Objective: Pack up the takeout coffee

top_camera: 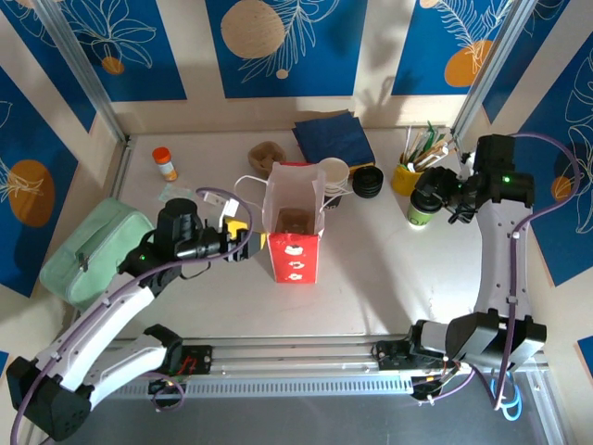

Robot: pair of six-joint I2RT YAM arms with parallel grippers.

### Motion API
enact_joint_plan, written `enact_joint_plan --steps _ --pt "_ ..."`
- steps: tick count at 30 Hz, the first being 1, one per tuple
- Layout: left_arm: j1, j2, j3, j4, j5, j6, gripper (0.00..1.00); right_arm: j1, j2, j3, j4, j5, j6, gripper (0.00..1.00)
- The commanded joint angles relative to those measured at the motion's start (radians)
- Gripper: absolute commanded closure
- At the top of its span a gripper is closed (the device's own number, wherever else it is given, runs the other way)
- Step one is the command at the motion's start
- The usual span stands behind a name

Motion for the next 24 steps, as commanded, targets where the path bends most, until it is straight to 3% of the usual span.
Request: enact_joint_plan --steps 1,24 --pt "-0.016 0.002 -0.035 0.154 0.078 -0.007 0.24 -0.007 0.035 -0.032 0.060 0.074 -0.034 0.16" --pt "-0.128 0.025 -0.102 0.309 0.125 -0.012 0.25 0.046 0.356 0.086 0.075 0.220 -0.134 0.14"
